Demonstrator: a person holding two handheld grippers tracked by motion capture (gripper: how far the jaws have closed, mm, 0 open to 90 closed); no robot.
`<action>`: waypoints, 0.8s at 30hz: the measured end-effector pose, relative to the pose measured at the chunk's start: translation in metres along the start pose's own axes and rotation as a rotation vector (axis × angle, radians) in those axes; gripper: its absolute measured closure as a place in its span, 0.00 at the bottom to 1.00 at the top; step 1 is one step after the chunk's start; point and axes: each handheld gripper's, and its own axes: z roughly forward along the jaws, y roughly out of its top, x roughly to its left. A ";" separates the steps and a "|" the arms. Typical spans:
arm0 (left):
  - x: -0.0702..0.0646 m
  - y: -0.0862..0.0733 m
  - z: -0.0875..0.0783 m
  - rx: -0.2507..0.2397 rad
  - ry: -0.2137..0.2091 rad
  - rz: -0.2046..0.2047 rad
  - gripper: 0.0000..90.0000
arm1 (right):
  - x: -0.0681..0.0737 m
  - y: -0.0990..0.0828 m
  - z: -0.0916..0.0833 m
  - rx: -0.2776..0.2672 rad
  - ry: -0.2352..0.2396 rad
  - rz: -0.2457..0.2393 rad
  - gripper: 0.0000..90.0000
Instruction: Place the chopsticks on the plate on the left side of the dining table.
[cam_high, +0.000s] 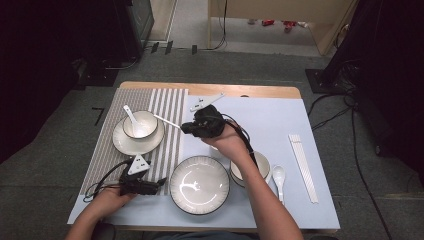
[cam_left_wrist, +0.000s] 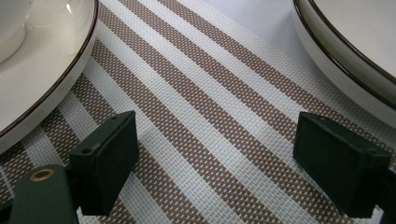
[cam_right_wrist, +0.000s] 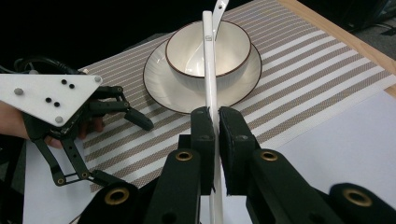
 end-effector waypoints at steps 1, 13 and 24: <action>0.000 0.000 0.000 0.000 0.000 0.000 0.16 | 0.000 0.000 0.000 0.001 0.000 0.001 0.95; 0.000 0.000 0.000 0.003 -0.002 0.000 0.16 | 0.005 0.007 0.006 0.006 0.003 -0.009 0.95; 0.000 0.000 0.000 0.003 -0.001 0.000 0.16 | 0.007 0.011 0.013 0.001 0.011 -0.011 0.95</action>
